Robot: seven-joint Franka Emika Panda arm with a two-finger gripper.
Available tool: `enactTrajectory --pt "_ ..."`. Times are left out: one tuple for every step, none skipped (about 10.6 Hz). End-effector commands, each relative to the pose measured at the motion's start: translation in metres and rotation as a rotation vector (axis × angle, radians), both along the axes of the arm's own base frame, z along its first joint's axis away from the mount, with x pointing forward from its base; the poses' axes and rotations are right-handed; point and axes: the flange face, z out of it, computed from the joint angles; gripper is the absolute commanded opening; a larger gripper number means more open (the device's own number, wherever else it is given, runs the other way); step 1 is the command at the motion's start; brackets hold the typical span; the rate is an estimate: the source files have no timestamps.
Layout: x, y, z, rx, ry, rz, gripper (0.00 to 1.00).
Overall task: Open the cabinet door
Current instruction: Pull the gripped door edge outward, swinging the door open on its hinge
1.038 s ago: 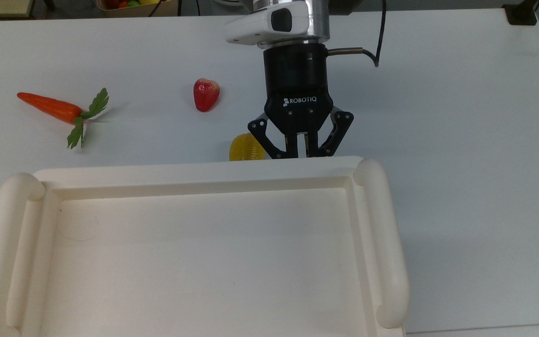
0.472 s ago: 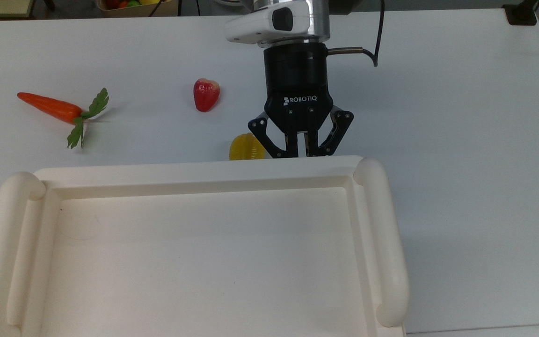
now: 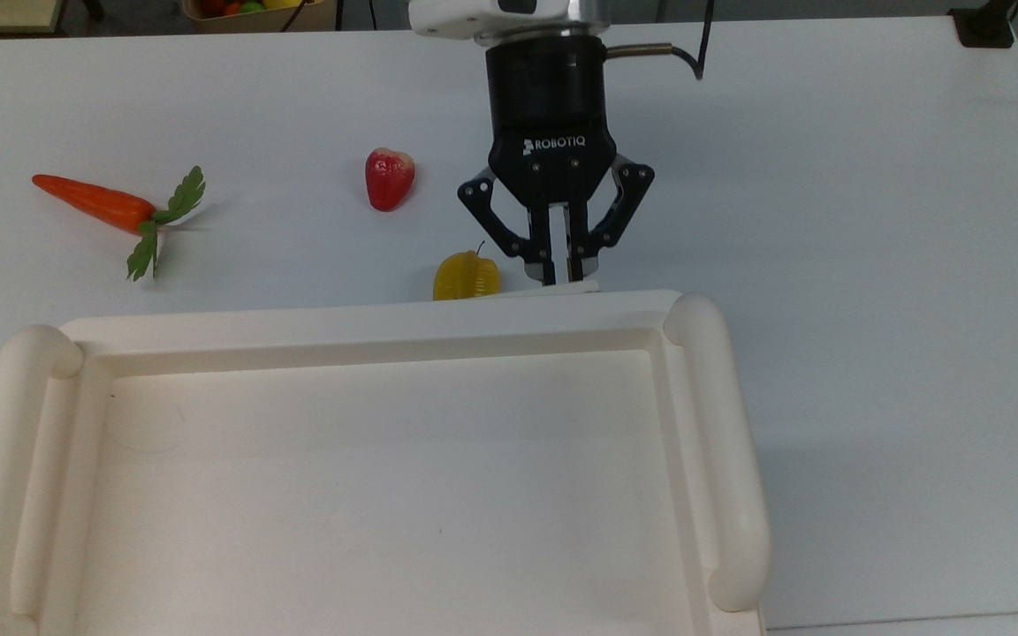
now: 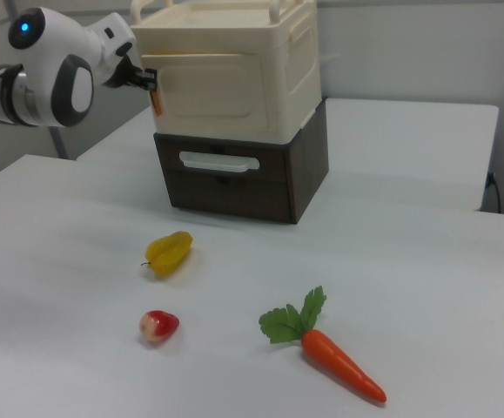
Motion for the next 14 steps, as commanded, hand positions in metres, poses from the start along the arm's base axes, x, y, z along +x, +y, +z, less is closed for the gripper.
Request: enactTrajectory --pt "-0.043 -0.044 0.023 -0.004 0.276 -0.058 0.05" --pt "-0.054 -0.058 0.028 -0.013 0.378 -0.075 0.14" --pt "-0.065 -0.070 0.031 -0.021 0.462 -0.088 0.29" --pt "-0.073 -0.084 0.029 -0.025 0.548 -0.110 0.50" --pt "-0.081 -0.099 0.028 -0.023 0.616 -0.154 0.86" --pt "-0.089 -0.111 0.028 -0.022 0.674 -0.187 1.00" --pt "-0.096 -0.126 0.026 -0.027 0.732 -0.212 1.00" --pt "-0.102 -0.135 0.027 -0.059 0.779 -0.229 1.00" --pt "-0.106 -0.139 0.023 -0.096 0.815 -0.241 1.00" --pt "-0.107 -0.148 0.024 -0.095 0.822 -0.257 1.00" --pt "-0.110 -0.157 0.024 -0.091 0.838 -0.267 1.00" --pt "-0.114 -0.160 0.022 -0.093 0.872 -0.275 1.00" --pt "-0.116 -0.171 0.023 -0.087 0.884 -0.287 1.00" --pt "-0.117 -0.177 0.023 -0.085 0.884 -0.295 1.00"
